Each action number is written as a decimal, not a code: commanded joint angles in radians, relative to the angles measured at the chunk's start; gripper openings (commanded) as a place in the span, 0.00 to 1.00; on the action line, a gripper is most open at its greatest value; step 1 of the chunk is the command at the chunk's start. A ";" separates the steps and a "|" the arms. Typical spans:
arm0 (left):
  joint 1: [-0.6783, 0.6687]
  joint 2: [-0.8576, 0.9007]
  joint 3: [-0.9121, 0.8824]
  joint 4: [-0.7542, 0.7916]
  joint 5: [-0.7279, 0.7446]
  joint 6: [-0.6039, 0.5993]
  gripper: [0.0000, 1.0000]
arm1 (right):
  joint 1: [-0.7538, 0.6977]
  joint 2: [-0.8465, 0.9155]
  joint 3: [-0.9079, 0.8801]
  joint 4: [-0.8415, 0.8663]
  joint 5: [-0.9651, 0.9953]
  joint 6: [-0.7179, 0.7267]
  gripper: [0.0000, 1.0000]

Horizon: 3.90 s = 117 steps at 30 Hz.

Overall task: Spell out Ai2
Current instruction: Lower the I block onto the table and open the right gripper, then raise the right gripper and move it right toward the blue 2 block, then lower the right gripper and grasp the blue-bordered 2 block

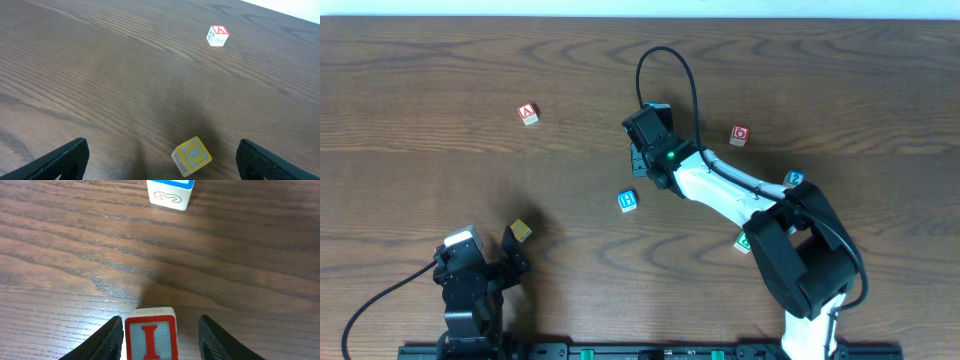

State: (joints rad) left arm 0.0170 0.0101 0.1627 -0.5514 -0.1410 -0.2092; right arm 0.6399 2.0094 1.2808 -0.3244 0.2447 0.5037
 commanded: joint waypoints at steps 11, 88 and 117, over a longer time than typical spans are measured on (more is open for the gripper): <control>0.003 -0.006 -0.015 0.002 -0.006 -0.007 0.95 | 0.000 0.018 0.021 -0.001 0.048 0.042 0.44; 0.003 -0.006 -0.015 0.002 -0.006 -0.007 0.95 | -0.642 -0.473 -0.338 -0.287 -0.117 0.023 0.99; 0.003 -0.006 -0.015 0.002 -0.006 -0.007 0.95 | -0.706 -0.315 -0.334 -0.218 -0.166 -0.109 0.74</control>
State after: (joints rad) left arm 0.0170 0.0101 0.1623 -0.5507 -0.1406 -0.2092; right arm -0.0605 1.6806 0.9314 -0.5491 0.0605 0.4068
